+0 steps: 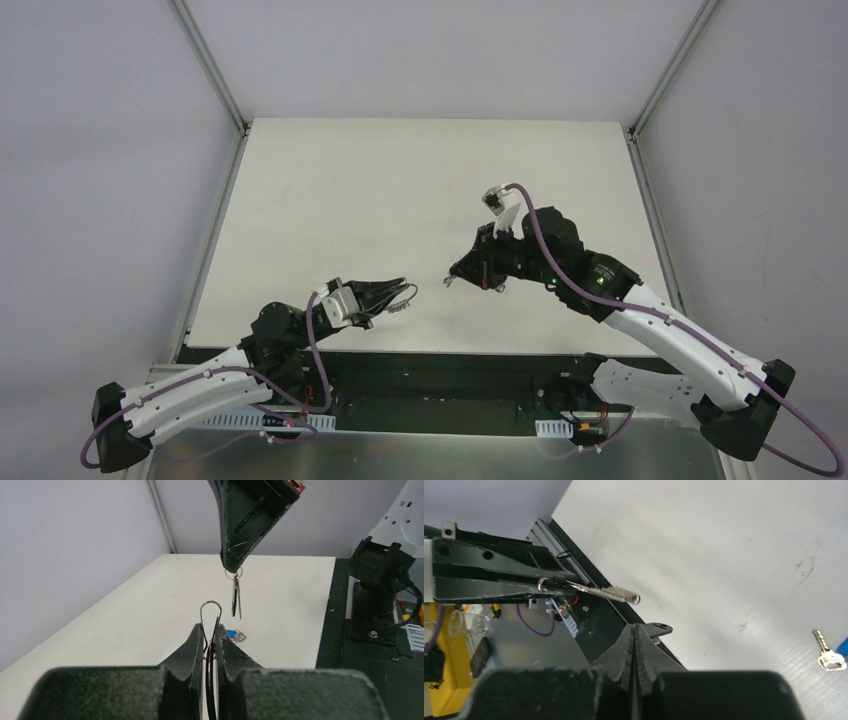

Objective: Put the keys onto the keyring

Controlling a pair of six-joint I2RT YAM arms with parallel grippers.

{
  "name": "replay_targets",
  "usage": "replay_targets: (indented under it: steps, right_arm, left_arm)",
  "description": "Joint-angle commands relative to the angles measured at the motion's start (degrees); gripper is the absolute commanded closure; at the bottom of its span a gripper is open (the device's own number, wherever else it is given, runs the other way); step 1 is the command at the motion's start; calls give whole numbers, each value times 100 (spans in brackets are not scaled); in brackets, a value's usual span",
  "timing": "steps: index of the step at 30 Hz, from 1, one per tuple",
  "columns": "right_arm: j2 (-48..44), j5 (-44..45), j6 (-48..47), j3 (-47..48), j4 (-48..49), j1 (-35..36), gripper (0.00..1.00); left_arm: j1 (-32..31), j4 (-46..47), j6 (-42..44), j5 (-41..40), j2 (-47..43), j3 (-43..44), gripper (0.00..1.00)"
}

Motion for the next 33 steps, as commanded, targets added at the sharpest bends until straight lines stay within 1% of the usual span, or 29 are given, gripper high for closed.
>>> replay_targets:
  steps: [1,5,7,10,13,19,22,29,33]
  right_arm:
    - [-106,99,-712,-73,-353,25,100]
    - [-73,-653,-708,-90,-174,43,100]
    - [-23,-756,-744,-128,-131,79,100]
    - [206,-359,-867,-157,-288,90,100]
    - [368,-104,-845,-300,-149,118,100]
    - [527,892,-1033,-459,-51,269,100]
    - [569,1152,-1104,-532,-11,283,100]
    - [707,1238,-1244,-515,-55,300,100]
    - [906,1956,-1264,-409,-297,344,100]
  left_arm:
    - [-30,128,-68,-596,182,295,100]
    - [-31,173,-34,-921,415,346,100]
    - [-30,240,-50,-1130,523,351,100]
    - [-30,363,-91,-1442,635,332,100]
    - [-30,480,-111,-1706,695,283,100]
    - [-30,771,-37,-2064,795,149,100]
    - [-30,825,-4,-2125,891,141,100]
    - [-30,966,45,-2231,1064,120,100]
    - [-30,989,63,-2290,1101,118,100]
